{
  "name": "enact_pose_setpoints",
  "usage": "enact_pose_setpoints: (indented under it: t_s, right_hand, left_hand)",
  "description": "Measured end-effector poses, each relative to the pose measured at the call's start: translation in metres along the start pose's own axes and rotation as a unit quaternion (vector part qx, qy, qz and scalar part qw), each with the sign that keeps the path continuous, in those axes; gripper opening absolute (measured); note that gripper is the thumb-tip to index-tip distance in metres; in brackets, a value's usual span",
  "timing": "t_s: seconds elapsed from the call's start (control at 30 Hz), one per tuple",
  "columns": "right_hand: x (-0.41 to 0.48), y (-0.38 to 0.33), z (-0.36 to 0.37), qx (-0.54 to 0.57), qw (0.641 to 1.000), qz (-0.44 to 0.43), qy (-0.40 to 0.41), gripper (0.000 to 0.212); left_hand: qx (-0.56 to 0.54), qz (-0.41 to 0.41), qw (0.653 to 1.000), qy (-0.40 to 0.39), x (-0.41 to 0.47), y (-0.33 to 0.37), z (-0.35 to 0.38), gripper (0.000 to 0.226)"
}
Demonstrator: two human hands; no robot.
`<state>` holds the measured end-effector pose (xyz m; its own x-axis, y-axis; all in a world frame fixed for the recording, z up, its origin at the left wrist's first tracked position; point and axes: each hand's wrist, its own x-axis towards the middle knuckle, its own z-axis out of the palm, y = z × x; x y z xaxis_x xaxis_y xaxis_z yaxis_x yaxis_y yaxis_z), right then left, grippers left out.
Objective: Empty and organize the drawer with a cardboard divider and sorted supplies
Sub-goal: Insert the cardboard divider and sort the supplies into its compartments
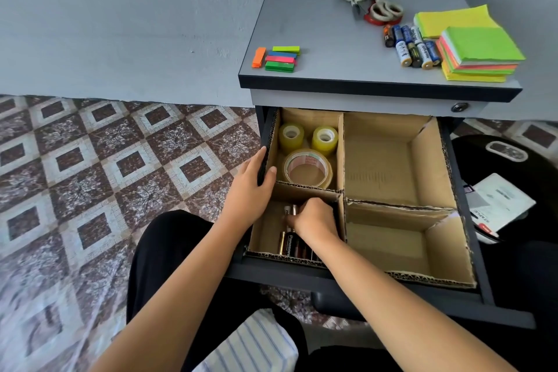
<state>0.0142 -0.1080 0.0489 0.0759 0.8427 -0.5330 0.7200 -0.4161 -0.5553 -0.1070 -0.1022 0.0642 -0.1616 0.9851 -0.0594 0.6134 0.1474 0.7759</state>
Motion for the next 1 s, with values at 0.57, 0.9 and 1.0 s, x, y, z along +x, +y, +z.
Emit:
enact_pose_setpoints:
  t_s: [0.57,0.9,1.0]
  right_hand:
    - [0.004,0.006,0.003,-0.032,0.999,0.009,0.013,0.013]
    - [-0.01,0.003,-0.008,-0.012,0.998,-0.063,-0.003,0.012]
    - [-0.011,0.004,-0.01,-0.039,0.988,-0.144,-0.039,0.019]
  left_hand:
    - [-0.008,-0.002,1.0,0.004,0.0,-0.002,0.001,0.051]
    - [-0.007,-0.004,1.0,0.003,0.0,-0.002,0.001,0.051]
    - [-0.01,-0.006,1.0,0.003,0.0,-0.002,0.001,0.051]
